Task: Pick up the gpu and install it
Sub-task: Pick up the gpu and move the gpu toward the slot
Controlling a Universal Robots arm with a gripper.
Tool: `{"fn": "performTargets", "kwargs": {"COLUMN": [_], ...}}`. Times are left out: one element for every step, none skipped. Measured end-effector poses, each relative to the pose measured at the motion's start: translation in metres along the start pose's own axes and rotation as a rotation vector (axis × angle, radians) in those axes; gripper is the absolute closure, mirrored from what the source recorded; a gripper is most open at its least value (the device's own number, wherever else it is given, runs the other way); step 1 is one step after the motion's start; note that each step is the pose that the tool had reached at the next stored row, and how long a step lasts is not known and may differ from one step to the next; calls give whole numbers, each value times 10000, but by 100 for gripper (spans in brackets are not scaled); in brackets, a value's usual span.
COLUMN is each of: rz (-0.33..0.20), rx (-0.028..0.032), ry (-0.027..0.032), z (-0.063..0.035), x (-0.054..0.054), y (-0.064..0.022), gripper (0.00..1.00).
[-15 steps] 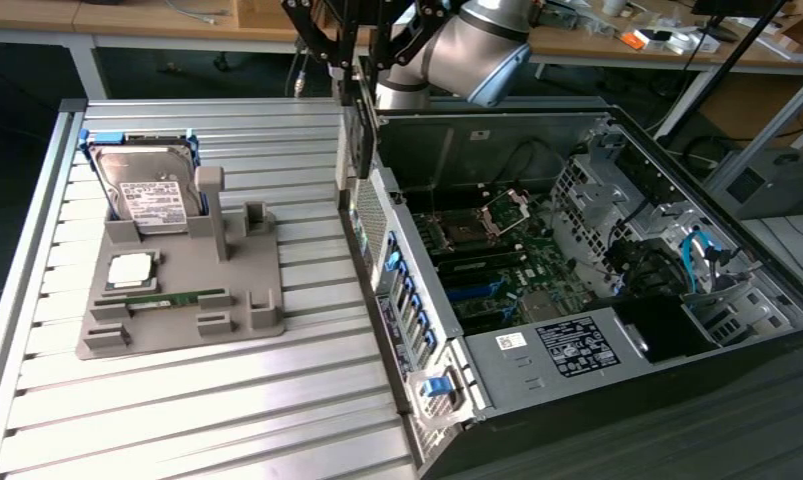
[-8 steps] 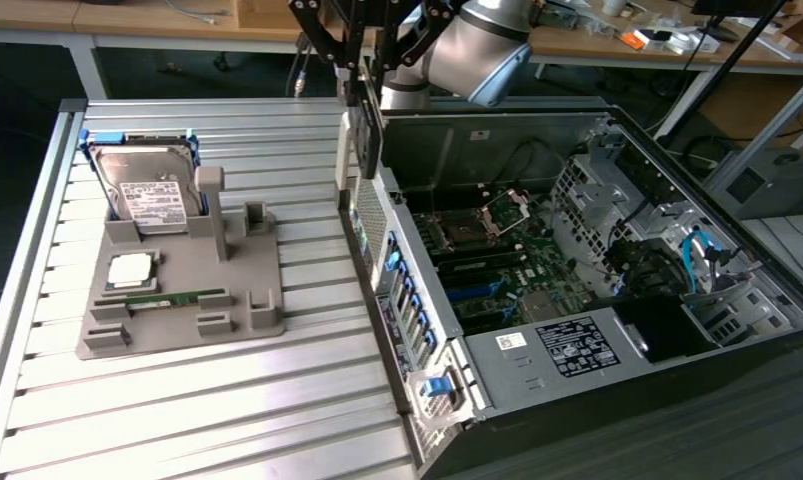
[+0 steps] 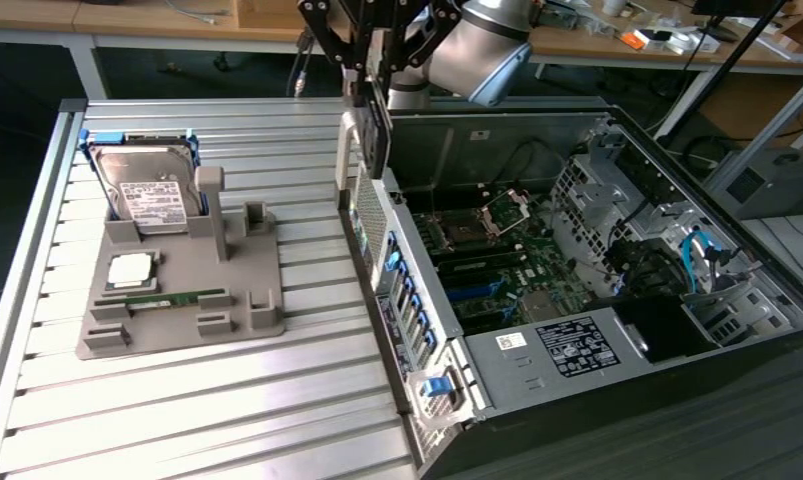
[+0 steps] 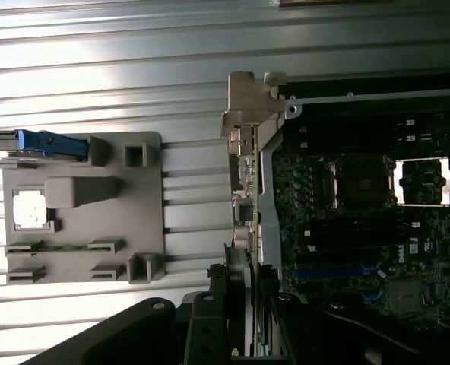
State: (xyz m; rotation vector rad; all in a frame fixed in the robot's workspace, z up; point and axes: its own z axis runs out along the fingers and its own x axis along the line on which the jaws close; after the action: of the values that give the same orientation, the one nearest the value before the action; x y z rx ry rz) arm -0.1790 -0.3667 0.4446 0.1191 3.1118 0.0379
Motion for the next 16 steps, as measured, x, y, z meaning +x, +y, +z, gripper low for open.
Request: {"fn": "performTargets", "kwargs": {"rz": [0,0,-1,0,0,-1,0,-1,-1,0,0,0,-1,-1,-1,-1], "rx": [0,2,2,3,4,4,5,6,7,8,9,10,11,11,12,13], "ry": [-1,0,-1,-1,0,-1,0,-1,-1,-1,-1,-1,-1,-2,-1,-1], "z": [1,2,3,4,5,6,7,9,11,11,12,14,15,16,17,18], "x": [-8,-14,-20,-26,-32,-38,-44,-53,-65,-73,-80,-87,-92,-97,-101,-105], "y": [1,1,1,2,2,3,3,4,5,5,6,6,7,7,7,7], "gripper": [73,73,73,73,73,73,73,73,73,73,73,73,73,73,73,73]}}
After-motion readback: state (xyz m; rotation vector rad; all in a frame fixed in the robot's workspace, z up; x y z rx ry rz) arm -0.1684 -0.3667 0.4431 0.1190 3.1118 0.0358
